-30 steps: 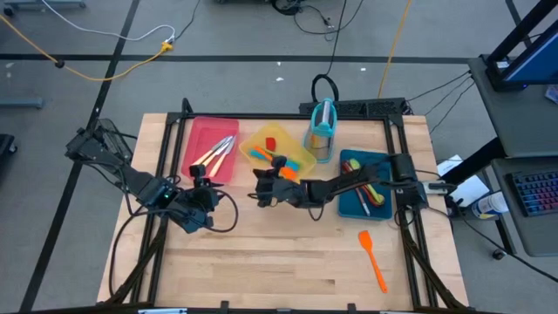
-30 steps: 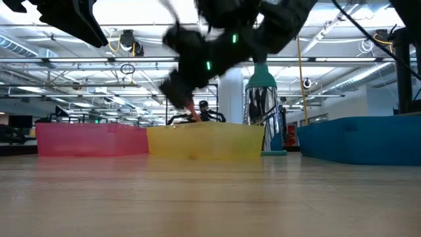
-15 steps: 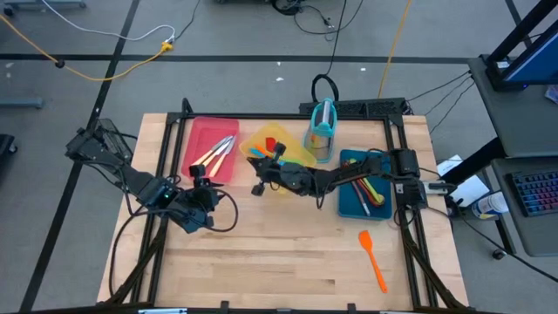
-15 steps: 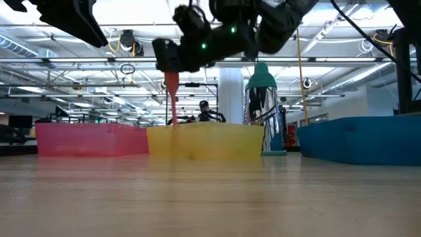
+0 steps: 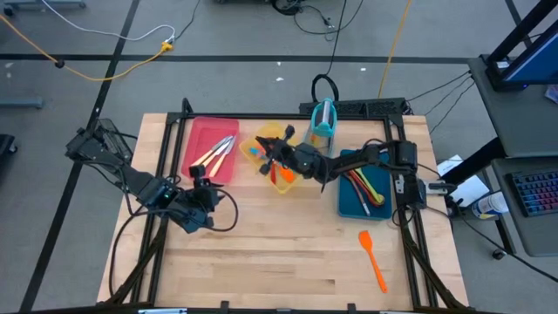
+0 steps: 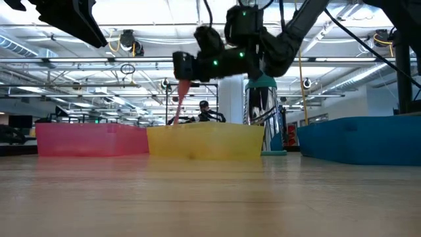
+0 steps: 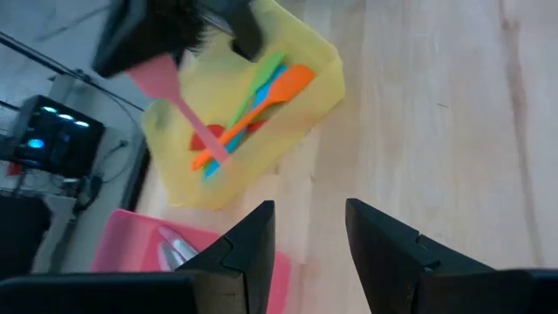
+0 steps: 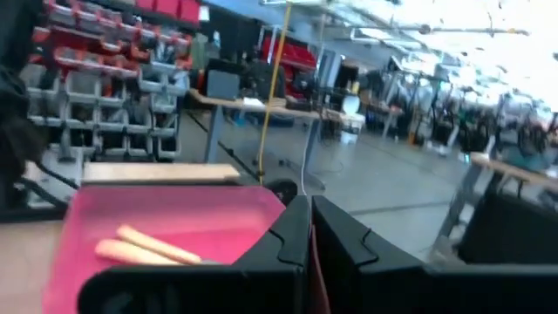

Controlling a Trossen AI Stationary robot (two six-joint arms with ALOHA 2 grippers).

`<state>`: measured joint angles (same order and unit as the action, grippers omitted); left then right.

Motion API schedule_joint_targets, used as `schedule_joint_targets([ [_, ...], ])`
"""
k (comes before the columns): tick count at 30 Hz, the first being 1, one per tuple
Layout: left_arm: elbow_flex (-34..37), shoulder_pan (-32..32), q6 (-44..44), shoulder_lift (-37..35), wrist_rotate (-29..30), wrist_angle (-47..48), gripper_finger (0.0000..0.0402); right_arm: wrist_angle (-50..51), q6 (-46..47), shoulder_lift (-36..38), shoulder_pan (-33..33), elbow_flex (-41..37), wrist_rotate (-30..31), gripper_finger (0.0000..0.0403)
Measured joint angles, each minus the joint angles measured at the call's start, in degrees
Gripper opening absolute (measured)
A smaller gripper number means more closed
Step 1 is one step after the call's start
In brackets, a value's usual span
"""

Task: Pick & Place Kitchen Items
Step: Put the pink spatula into the yellow bin

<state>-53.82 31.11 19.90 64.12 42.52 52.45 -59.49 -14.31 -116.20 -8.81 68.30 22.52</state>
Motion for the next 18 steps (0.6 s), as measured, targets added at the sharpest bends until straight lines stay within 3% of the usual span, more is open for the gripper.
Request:
schedule_joint_targets([
  [5, 0.0, 0.02, -0.02, 0.0, -3.42, 0.02, 0.0145, -1.14, 4.04, 0.63, -0.67, -3.36, 0.19, 0.0004],
  [13, 0.02, 0.02, 0.13, 0.0, -3.62, 0.02, 0.0145, 0.16, 2.94, 0.86, 2.27, -7.48, -0.01, 0.0023],
  [18, 0.02, 0.02, 0.4, -0.02, -3.66, 0.0, 0.0145, 2.43, 6.3, 2.42, 4.63, -11.62, 5.81, 0.0057],
])
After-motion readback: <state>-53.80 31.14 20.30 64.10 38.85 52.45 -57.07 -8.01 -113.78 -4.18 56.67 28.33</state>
